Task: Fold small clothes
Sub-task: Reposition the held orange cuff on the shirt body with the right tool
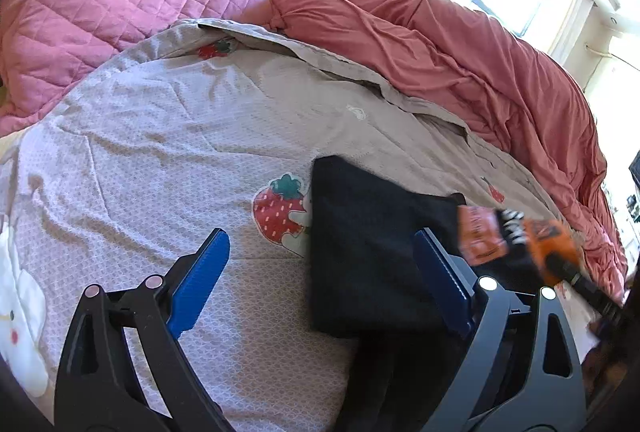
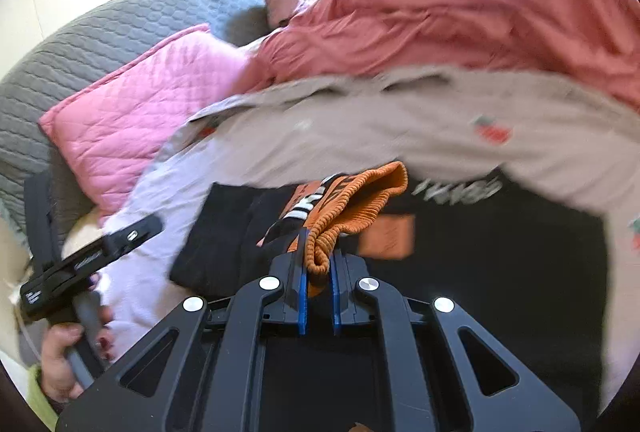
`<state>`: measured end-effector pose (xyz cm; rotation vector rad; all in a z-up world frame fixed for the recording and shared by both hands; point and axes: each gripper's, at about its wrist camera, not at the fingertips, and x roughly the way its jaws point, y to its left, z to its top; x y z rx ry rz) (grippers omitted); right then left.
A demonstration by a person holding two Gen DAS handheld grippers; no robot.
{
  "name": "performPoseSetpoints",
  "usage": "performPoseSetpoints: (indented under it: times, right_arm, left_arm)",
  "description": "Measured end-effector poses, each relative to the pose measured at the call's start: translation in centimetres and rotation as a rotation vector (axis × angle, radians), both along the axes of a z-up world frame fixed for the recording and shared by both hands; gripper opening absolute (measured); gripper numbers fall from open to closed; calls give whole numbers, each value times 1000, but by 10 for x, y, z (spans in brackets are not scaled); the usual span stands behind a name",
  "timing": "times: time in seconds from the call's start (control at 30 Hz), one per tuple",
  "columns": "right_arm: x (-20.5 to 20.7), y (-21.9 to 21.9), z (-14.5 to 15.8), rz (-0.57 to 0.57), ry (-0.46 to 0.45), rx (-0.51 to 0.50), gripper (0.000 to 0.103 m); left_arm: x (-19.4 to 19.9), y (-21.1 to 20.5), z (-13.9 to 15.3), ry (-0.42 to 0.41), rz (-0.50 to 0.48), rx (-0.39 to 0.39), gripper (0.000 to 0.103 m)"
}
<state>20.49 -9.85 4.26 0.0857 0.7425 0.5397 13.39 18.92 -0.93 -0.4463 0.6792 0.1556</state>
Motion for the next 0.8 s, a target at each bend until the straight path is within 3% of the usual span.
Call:
performPoseSetpoints:
  times: [0.17,0.27,0.47,0.63,0.7,0.8]
  right_arm:
    - [17,-57,7,-105,-31,-81,8]
    - [22,-82,-3,-151,-15,-136,8]
    - [25,-104,-39,-180,77,-185,8]
    - [22,-108,-62,-200,130,-182,9]
    - [24,-113,-71,-221,159,-176,12]
    - [28,-122,-88,-264,232,-192,18]
  left_arm:
    - [4,-13,-1,8,-35,29,86]
    - [7,-26,-2,13,-70,50,86]
    - [24,-70,-5,31,-181,135,86]
    - [53,-99,-2,26,-233,125,86]
    - [63,-113,-9,47,-268,155,86]
    - [77,-124,-41,169,-302,216,86]
